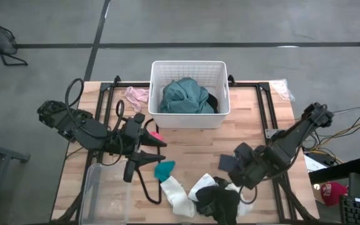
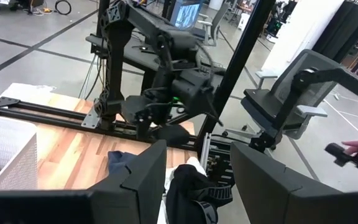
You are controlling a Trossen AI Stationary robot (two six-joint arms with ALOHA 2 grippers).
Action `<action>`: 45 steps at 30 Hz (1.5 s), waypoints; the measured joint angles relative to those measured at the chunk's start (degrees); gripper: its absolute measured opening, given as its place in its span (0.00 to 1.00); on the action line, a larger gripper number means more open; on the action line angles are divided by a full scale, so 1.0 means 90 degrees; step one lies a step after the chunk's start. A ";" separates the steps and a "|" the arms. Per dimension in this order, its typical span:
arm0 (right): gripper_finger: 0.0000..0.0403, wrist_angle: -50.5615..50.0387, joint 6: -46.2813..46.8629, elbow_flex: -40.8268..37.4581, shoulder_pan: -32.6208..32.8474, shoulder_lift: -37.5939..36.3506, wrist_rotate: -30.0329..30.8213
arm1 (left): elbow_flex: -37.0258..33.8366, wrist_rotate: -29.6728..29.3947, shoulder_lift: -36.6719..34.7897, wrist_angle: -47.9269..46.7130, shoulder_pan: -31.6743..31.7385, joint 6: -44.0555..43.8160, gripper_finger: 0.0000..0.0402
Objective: Pick & Place Cloths
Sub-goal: Put the dark blue sock into the left transparent bin
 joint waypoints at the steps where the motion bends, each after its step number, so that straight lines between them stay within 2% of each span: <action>1: 0.64 0.0234 0.0125 -0.0301 -0.0001 -0.0184 -0.0001 | 0.0000 0.0000 0.0000 0.0000 0.0000 0.0000 0.46; 6: 0.65 0.1138 0.1202 -0.1862 -0.0051 -0.1002 -0.0030 | 0.0000 0.0000 0.0000 -0.0002 0.0000 -0.0010 0.46; 12: 0.70 0.1738 0.2814 -0.3370 -0.0119 -0.1665 -0.0543 | 0.0000 0.0000 0.0000 -0.0006 0.0000 -0.0029 0.46; 20: 0.74 0.2525 0.3137 -0.4442 -0.0268 -0.1600 -0.0772 | 0.0000 -0.0036 0.0000 -0.0027 0.0000 -0.0022 0.46; 25: 0.72 0.2832 0.3108 -0.4820 -0.0288 -0.1357 -0.0774 | 0.0002 -0.0036 0.0000 -0.0035 0.0000 -0.0019 0.46; 32: 0.66 0.3833 0.3040 -0.5322 -0.0350 -0.0977 -0.0769 | 0.0001 -0.0057 0.0000 -0.0046 0.0000 -0.0022 0.46; 37: 0.58 0.3975 0.2911 -0.5363 -0.0349 -0.0691 -0.0774 | 0.0002 -0.0150 0.0000 -0.0102 0.0000 -0.0017 0.46; 41: 0.47 0.3972 0.2914 -0.5375 -0.0346 -0.0689 -0.0764 | 0.0002 -0.0165 0.0000 -0.0148 0.0000 -0.0022 0.46; 45: 0.29 0.4049 0.2939 -0.5387 -0.0358 -0.0771 -0.0703 | 0.0002 -0.0176 0.0000 -0.0216 0.0000 -0.0015 0.46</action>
